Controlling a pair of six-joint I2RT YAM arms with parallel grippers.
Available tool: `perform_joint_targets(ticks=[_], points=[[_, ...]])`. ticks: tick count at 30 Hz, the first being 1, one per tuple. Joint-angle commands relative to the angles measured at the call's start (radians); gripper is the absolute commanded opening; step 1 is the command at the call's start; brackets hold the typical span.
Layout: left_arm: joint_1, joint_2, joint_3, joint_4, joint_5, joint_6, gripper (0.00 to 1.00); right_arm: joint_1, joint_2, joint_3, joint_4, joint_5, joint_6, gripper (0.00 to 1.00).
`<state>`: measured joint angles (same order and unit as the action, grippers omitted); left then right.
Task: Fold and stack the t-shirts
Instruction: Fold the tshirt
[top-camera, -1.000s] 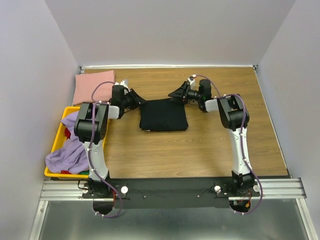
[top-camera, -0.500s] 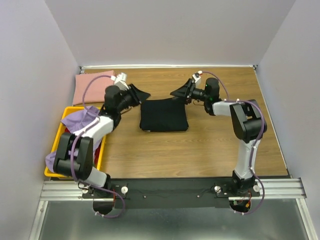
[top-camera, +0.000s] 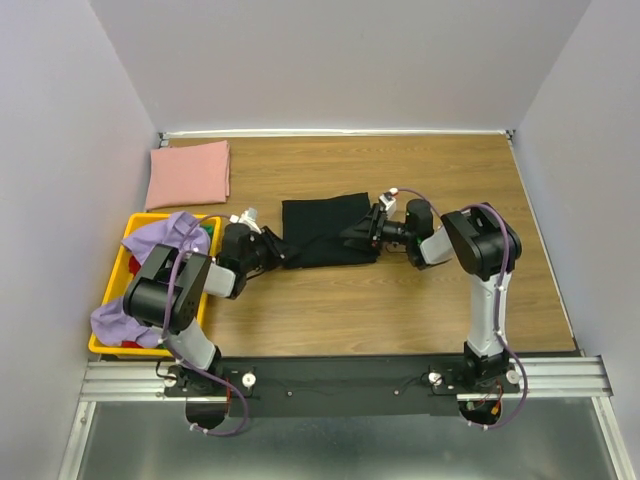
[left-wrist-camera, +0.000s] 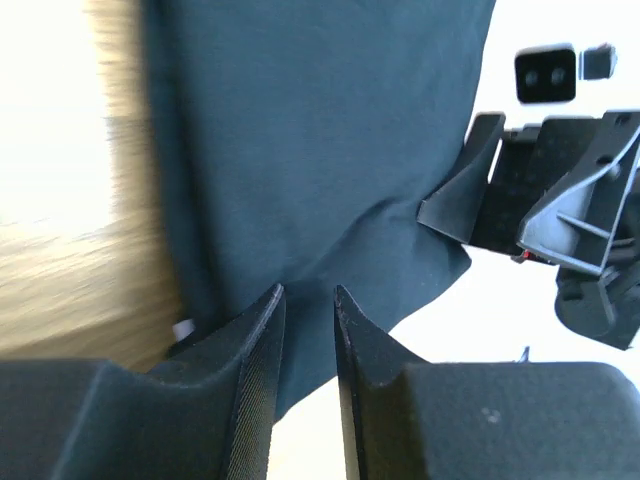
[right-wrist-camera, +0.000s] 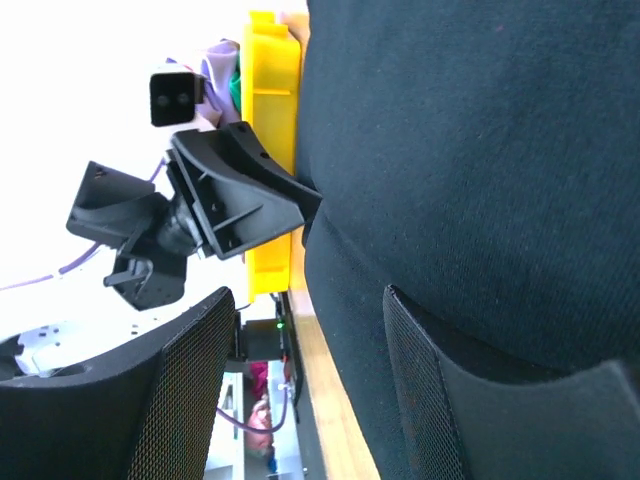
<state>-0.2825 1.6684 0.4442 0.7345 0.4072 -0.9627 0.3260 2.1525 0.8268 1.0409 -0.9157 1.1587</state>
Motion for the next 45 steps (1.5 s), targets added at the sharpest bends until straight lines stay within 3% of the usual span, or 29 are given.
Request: perform_joint_targets(ticks=[1, 7, 11, 17, 23, 27, 33, 38, 45], points=[[0.08, -0.004, -0.081, 0.063, -0.015, -0.024, 0.34, -0.064, 0.054, -0.077, -0.073, 0.046, -0.123, 0.69], [0.085, -0.174, -0.079, 0.008, 0.024, -0.021, 0.36, -0.044, -0.09, -0.034, -0.079, 0.018, -0.034, 0.69], [0.085, -0.356, -0.026, -0.151, -0.002, 0.045, 0.41, 0.065, -0.169, 0.026, -0.081, 0.037, 0.031, 0.7], [0.085, -0.724, 0.135, -0.58, -0.273, 0.283, 0.49, 0.247, -0.123, 0.141, -0.081, 0.136, 0.087, 0.72], [0.085, -0.926, 0.218, -0.756, -0.479, 0.475, 0.65, 0.295, 0.047, 0.149, -0.079, 0.259, 0.142, 0.72], [0.085, -0.998, 0.188, -0.796, -0.54, 0.538, 0.77, 0.295, 0.119, 0.107, -0.081, 0.319, 0.145, 0.72], [0.085, -1.024, 0.152, -0.776, -0.561, 0.558, 0.77, 0.295, 0.061, 0.104, -0.084, 0.29, 0.16, 0.71], [0.086, -1.007, 0.156, -0.759, -0.548, 0.562, 0.81, 0.288, -0.066, 0.208, -0.176, 0.299, 0.133, 0.72], [0.085, -0.99, 0.157, -0.759, -0.536, 0.579, 0.84, 0.252, 0.021, 0.278, -0.219, 0.353, 0.107, 0.72]])
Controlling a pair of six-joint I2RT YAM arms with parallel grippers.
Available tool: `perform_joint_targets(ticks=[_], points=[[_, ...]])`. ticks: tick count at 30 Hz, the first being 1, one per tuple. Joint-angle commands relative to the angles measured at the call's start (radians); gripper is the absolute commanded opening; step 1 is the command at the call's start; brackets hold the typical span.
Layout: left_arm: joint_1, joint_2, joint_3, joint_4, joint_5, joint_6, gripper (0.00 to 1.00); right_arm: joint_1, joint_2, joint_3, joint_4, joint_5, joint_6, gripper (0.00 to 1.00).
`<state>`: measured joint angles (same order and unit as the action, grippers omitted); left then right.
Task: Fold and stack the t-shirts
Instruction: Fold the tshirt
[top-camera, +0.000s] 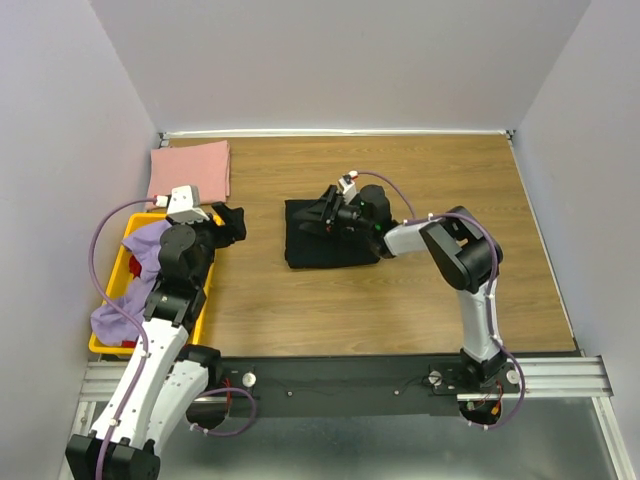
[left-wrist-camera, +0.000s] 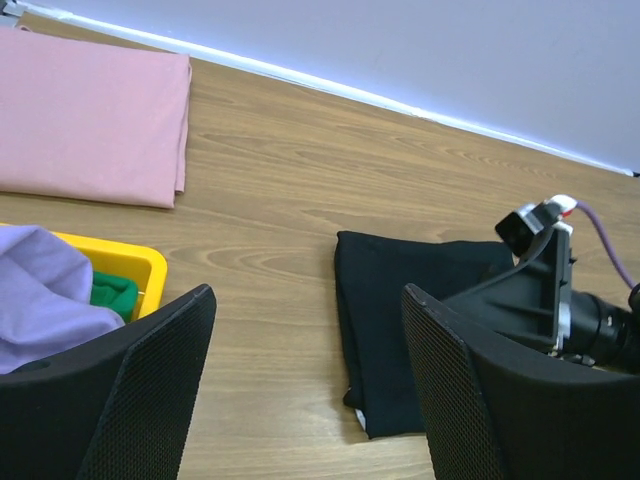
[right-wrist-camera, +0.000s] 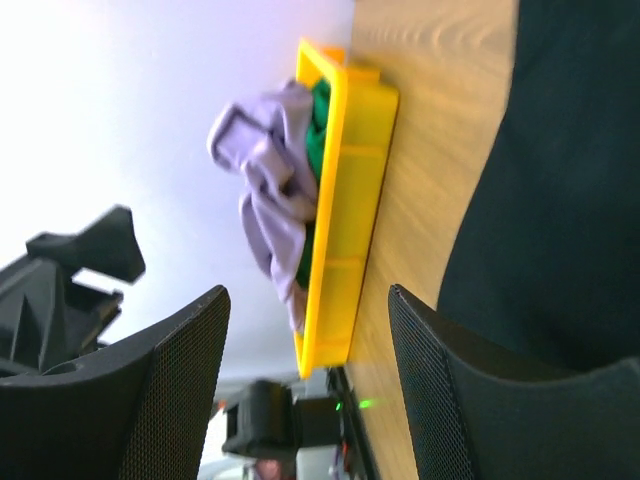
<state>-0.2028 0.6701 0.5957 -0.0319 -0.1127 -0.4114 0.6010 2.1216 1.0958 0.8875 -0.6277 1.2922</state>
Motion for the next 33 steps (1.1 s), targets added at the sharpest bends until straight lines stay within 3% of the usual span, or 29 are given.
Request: perform_joint_targets(ticks=[1, 9, 16, 19, 20, 21, 23, 25, 33], points=[[0.005, 0.013, 0.004, 0.007, -0.016, 0.029, 0.84, -0.024, 0.096, 0.009, -0.064, 0.068, -0.024, 0.72], [0.009, 0.013, 0.006, 0.003, -0.025, 0.028, 0.88, -0.027, 0.212, 0.004, -0.065, 0.059, -0.034, 0.72], [0.011, 0.011, -0.002, 0.012, 0.008, 0.033, 0.88, -0.035, 0.045, 0.009, -0.077, 0.011, -0.071, 0.72], [0.011, 0.011, -0.002, 0.01, 0.008, 0.031, 0.88, -0.032, -0.052, 0.044, -0.258, 0.022, -0.23, 0.72], [0.011, 0.011, -0.004, 0.012, 0.007, 0.029, 0.88, -0.018, -0.073, 0.097, -0.448, 0.07, -0.301, 0.72], [0.013, 0.01, -0.004, 0.01, 0.002, 0.026, 0.88, -0.004, -0.112, 0.13, -0.558, 0.116, -0.449, 0.72], [0.014, 0.008, -0.002, 0.007, -0.002, 0.025, 0.88, 0.043, -0.138, 0.188, -0.796, 0.262, -0.566, 0.72], [0.017, 0.003, -0.002, 0.003, -0.016, 0.02, 0.88, 0.075, -0.17, 0.226, -0.934, 0.359, -0.672, 0.69], [0.02, 0.011, -0.002, -0.013, -0.05, 0.013, 0.87, 0.226, -0.15, 0.329, -1.125, 0.684, -0.853, 0.5]])
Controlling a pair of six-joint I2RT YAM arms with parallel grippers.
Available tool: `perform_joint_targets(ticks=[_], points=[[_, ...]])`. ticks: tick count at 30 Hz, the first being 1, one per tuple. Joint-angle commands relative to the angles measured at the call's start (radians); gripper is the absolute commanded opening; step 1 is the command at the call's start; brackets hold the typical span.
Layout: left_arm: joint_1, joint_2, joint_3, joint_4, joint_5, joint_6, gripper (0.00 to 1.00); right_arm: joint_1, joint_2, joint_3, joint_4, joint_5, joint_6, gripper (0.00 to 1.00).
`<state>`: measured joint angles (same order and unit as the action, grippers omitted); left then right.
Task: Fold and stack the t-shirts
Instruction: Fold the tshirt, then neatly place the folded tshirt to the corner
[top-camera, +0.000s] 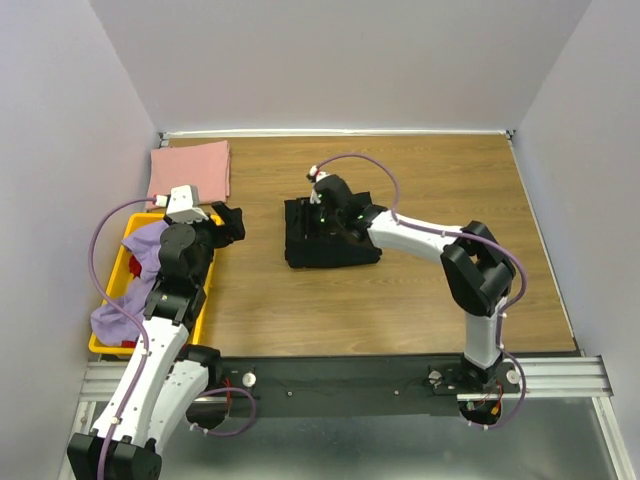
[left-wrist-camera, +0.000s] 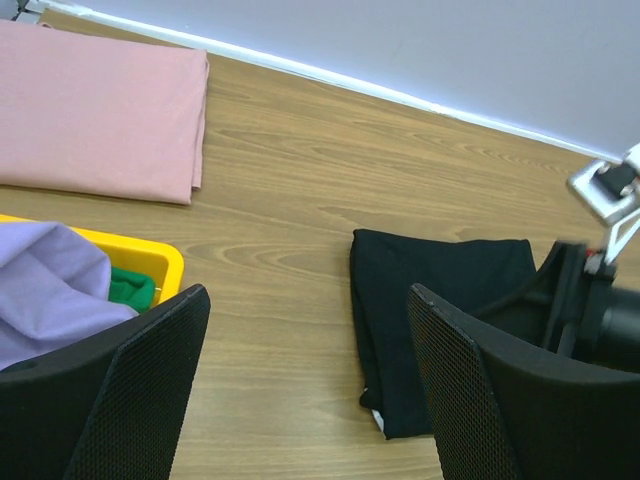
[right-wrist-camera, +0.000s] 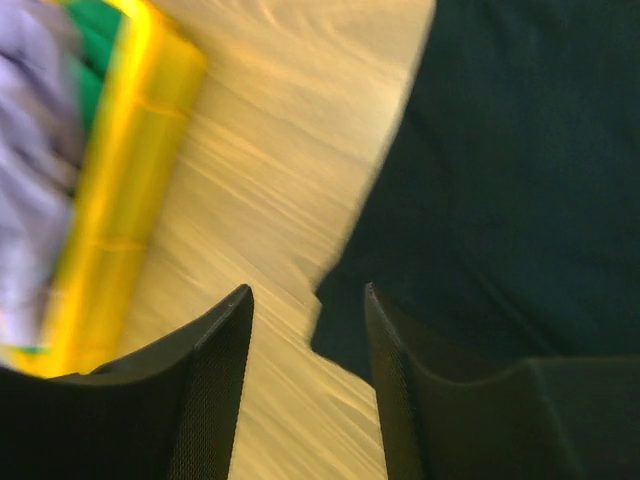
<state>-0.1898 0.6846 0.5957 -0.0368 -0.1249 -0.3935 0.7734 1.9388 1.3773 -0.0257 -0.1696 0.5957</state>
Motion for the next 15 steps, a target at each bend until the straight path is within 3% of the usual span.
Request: perform_joint_targets(ticks=[1, 15], points=[[0.01, -0.003, -0.001, -0.009, -0.039, -0.005, 0.87, 0.066, 0.038, 0.06, -0.223, 0.248, -0.18, 0.49], [0.026, 0.016, 0.003, -0.018, -0.047, -0.011, 0.87, 0.233, 0.204, 0.198, -0.349, 0.369, -0.28, 0.48]])
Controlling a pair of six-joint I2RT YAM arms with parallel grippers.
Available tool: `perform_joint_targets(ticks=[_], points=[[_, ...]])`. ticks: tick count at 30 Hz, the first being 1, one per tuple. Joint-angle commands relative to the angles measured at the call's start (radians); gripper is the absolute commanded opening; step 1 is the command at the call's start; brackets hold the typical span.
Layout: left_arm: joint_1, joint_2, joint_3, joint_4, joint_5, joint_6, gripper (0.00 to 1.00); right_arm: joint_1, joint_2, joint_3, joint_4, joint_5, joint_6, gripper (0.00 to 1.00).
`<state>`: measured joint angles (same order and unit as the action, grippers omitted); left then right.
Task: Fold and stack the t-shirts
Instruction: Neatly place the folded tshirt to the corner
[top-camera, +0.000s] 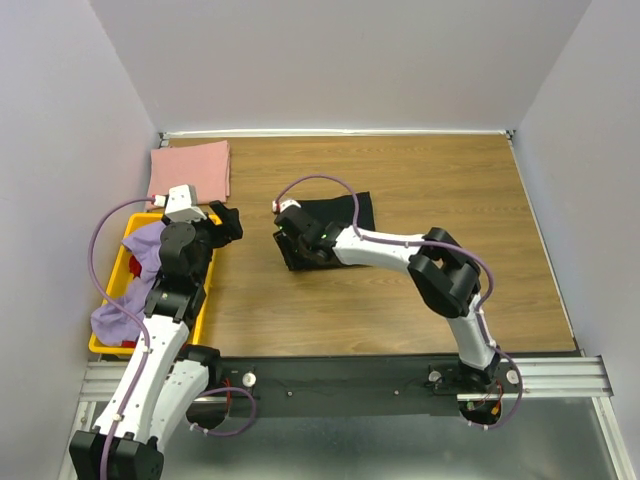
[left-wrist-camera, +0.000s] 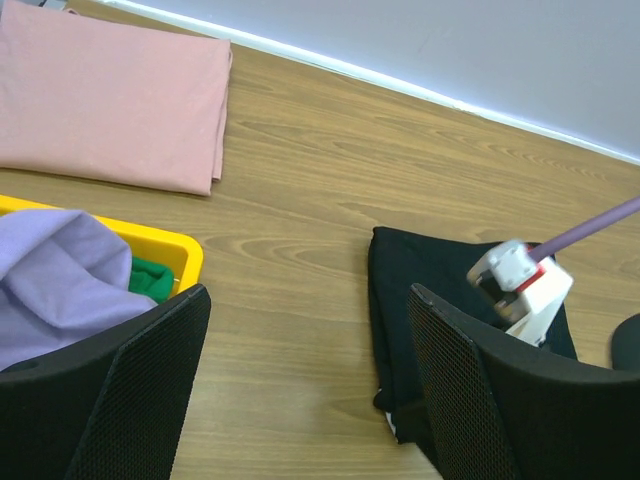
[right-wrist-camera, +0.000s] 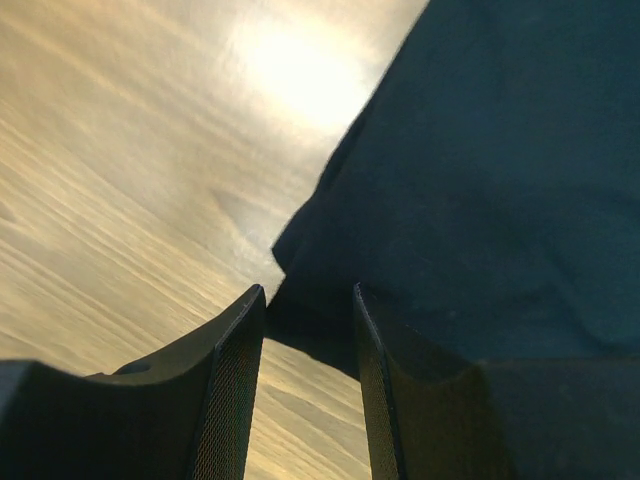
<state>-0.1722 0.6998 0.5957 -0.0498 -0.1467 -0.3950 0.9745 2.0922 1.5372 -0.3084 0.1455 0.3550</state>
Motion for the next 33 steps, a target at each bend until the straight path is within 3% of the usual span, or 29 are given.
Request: perform_joint_targets(ticks=[1, 13, 20, 22, 24, 25, 30, 33], points=[[0.008, 0.003, 0.003, -0.005, -0.024, -0.01, 0.87, 0.038, 0.058, 0.041, -0.07, 0.052, -0.044, 0.48], [0.014, 0.026, 0.003, -0.005, -0.01, -0.011, 0.86, 0.093, 0.135, 0.047, -0.176, 0.143, -0.082, 0.61], [0.017, 0.041, 0.004, -0.012, -0.007, -0.018, 0.86, 0.127, 0.138, 0.049, -0.222, 0.242, -0.131, 0.59], [0.019, 0.047, 0.004, -0.013, -0.008, -0.018, 0.86, 0.138, 0.143, 0.044, -0.227, 0.279, -0.142, 0.53], [0.02, 0.052, 0.004, -0.016, -0.011, -0.024, 0.86, 0.141, 0.147, 0.034, -0.23, 0.299, -0.148, 0.41], [0.023, 0.066, 0.006, -0.021, -0.013, -0.027, 0.86, 0.141, 0.15, 0.028, -0.23, 0.311, -0.146, 0.29], [0.031, 0.133, 0.016, -0.059, -0.007, -0.054, 0.86, 0.142, 0.141, 0.003, -0.224, 0.328, -0.129, 0.01], [0.033, 0.176, 0.029, -0.085, 0.012, -0.093, 0.86, 0.142, 0.097, -0.018, -0.19, 0.313, -0.128, 0.01]])
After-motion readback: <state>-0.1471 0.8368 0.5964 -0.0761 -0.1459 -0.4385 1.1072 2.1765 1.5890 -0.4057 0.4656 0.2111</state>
